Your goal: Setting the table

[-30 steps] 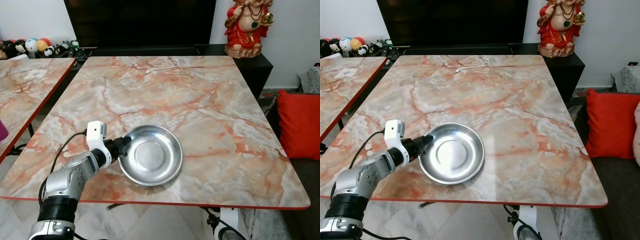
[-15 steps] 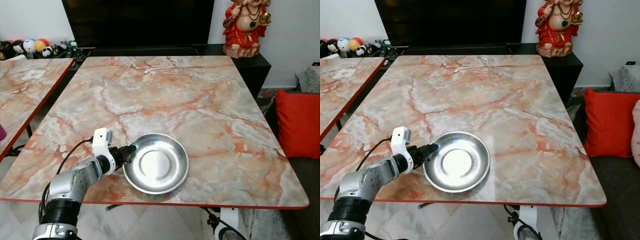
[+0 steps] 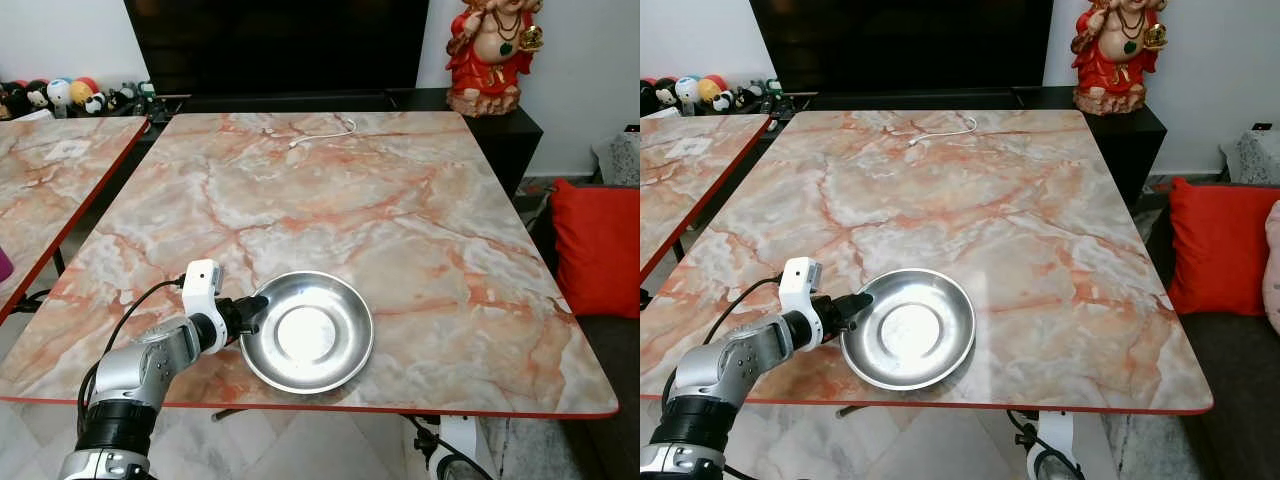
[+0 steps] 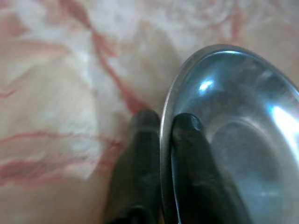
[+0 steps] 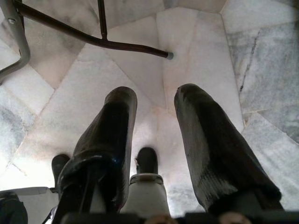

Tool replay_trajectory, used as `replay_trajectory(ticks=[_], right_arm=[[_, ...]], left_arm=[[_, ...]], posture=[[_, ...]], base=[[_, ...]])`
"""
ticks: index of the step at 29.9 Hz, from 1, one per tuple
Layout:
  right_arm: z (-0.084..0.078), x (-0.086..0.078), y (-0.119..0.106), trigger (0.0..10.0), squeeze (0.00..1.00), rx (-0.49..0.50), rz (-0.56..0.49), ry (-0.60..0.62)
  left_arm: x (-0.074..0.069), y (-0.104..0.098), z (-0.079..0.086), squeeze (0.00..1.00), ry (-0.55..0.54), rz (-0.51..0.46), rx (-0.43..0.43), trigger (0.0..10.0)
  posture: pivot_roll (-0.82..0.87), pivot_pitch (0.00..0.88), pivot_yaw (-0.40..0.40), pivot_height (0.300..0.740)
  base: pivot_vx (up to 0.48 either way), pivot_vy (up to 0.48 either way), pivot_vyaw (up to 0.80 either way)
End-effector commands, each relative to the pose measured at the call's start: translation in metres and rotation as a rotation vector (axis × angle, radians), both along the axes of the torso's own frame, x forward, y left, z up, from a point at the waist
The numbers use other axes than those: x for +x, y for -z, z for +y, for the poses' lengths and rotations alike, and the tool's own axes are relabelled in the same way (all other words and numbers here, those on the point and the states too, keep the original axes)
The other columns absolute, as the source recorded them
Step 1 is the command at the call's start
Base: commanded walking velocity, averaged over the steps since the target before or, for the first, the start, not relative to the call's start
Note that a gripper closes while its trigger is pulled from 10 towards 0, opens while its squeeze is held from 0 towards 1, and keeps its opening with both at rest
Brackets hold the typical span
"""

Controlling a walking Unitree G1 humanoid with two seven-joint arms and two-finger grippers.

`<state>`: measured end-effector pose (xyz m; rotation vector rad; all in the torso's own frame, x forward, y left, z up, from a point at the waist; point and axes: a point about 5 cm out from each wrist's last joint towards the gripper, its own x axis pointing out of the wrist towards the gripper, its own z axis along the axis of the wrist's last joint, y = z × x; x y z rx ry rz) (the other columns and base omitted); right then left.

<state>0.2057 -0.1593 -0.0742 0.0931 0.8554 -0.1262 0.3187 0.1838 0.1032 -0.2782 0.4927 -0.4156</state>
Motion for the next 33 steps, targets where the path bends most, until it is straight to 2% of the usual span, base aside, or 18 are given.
replay_trajectory(ticks=[1, 5, 10, 13, 14, 15, 21, 25, 26, 27, 28, 29, 30, 32, 33], right_arm=[[0.001, -0.001, 0.001, 10.0, 0.0, 0.003, 0.005, 0.002], [0.002, -0.001, 0.001, 10.0, 0.0, 0.004, 0.005, 0.001], [0.002, -0.001, 0.001, 10.0, 0.0, 0.004, 0.005, 0.001], [0.002, -0.001, 0.001, 10.0, 0.0, 0.005, 0.005, 0.002], [0.002, -0.001, 0.001, 10.0, 0.0, 0.004, 0.005, 0.001], [0.002, -0.001, 0.001, 10.0, 0.0, 0.004, 0.006, 0.0], [0.002, -0.001, 0.001, 10.0, 0.0, 0.004, 0.005, -0.001], [0.001, -0.001, 0.001, 10.0, 0.0, 0.004, 0.005, 0.001], [0.001, -0.001, 0.001, 10.0, 0.0, 0.003, 0.006, 0.001], [0.001, -0.001, 0.001, 10.0, 0.0, 0.003, 0.006, 0.001], [0.0, -0.001, 0.001, 10.0, 0.0, 0.002, 0.006, 0.0], [0.0, -0.001, 0.001, 10.0, 0.0, 0.002, 0.006, -0.001], [0.0, -0.001, 0.001, 10.0, 0.0, 0.002, 0.006, -0.001], [0.0, -0.001, 0.001, 10.0, 0.0, 0.001, 0.007, -0.004], [0.0, -0.001, 0.001, 10.0, 0.0, 0.001, 0.007, -0.004]], left_arm=[[-0.004, 0.005, 0.002, 0.6, 0.011, 0.027, 0.043, 10.0], [-0.004, 0.005, 0.003, 0.59, 0.014, 0.026, 0.055, 10.0], [-0.004, 0.003, 0.004, 0.53, 0.004, 0.011, 0.065, 10.0], [-0.002, -0.003, 0.005, 0.51, -0.008, -0.021, 0.039, 10.0], [-0.001, -0.007, 0.005, 0.45, -0.012, -0.04, 0.016, 10.0], [-0.001, -0.009, 0.005, 0.0, -0.012, -0.056, -0.001, 10.0], [-0.002, -0.02, 0.008, 0.0, -0.007, -0.106, -0.011, 10.0], [0.0, -0.028, 0.017, 0.0, -0.019, -0.183, 0.074, 10.0], [0.002, -0.04, 0.02, 0.0, -0.045, -0.296, 0.131, 10.0], [0.002, -0.047, 0.021, 0.0, -0.056, -0.356, 0.158, 10.0], [0.003, -0.061, 0.02, 0.0, -0.096, -0.48, 0.197, 10.0], [0.003, -0.065, 0.019, 0.0, -0.129, -0.523, 0.214, 10.0], [0.003, -0.065, 0.019, 0.0, -0.129, -0.523, 0.214, 10.0], [0.001, -0.064, 0.011, 0.0, -0.106, -0.612, 0.359, 10.0], [0.001, -0.064, 0.011, 0.0, -0.106, -0.612, 0.359, 10.0]], posture=[[-0.04, 0.0, 0.03, 0.74], [-0.04, 0.0, 0.03, 0.74], [-0.04, 0.0, 0.03, 0.74], [-0.04, 0.0, 0.029, 0.74], [-0.03, 0.0, 0.028, 0.74], [-0.03, 0.0, 0.028, 0.74], [-0.03, 0.0, 0.028, 0.74], [-0.03, 0.0, 0.026, 0.74], [-0.03, 0.0, 0.024, 0.74], [-0.03, 0.0, 0.024, 0.74], [-0.03, 0.0, 0.023, 0.74], [-0.03, 0.0, 0.022, 0.74], [-0.03, 0.0, 0.022, 0.74], [-0.03, 0.0, 0.022, 0.74], [-0.03, 0.0, 0.022, 0.74]], base=[[0.0, 0.0, 0.0], [0.0, 0.0, 0.0], [0.0, 0.0, 0.0], [0.0, 0.0, 0.0], [0.0, 0.0, 0.0], [0.0, 0.0, 0.0], [0.0, 0.0, 0.0], [0.0, 0.0, 0.0], [0.0, 0.0, 0.0], [0.0, 0.0, 0.0], [0.0, 0.0, 0.0], [0.0, 0.0, 0.0], [0.0, 0.0, 0.0], [0.0, 0.0, 0.0], [0.0, 0.0, 0.0]])
